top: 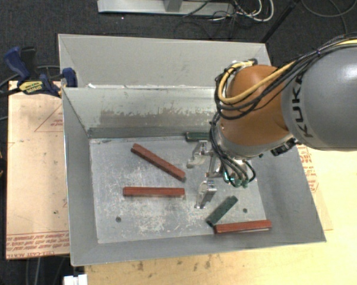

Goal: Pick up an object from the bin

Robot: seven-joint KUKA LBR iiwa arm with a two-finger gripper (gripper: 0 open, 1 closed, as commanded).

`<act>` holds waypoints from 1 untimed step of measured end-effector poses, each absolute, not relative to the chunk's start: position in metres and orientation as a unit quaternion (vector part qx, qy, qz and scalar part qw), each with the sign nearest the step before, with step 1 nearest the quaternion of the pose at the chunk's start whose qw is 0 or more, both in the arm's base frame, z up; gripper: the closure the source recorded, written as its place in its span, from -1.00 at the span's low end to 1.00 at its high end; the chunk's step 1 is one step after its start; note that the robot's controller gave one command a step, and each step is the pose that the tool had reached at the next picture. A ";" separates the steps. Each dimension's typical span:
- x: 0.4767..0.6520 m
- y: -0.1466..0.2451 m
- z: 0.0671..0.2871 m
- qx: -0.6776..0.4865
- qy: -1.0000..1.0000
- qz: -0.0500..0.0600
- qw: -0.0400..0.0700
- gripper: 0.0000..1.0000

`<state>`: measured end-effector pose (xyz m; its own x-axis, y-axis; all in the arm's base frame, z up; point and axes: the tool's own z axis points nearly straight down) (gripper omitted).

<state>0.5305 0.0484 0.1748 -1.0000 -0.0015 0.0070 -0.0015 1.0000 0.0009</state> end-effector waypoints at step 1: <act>0.532 0.048 0.178 0.000 -1.000 -0.001 0.000 -1.00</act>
Offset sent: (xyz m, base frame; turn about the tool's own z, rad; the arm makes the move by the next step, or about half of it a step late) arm 0.0525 0.0474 -0.1048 0.1224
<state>0.5324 0.0482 0.1784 -1.0000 0.0000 -0.0004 0.0000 1.0000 0.0012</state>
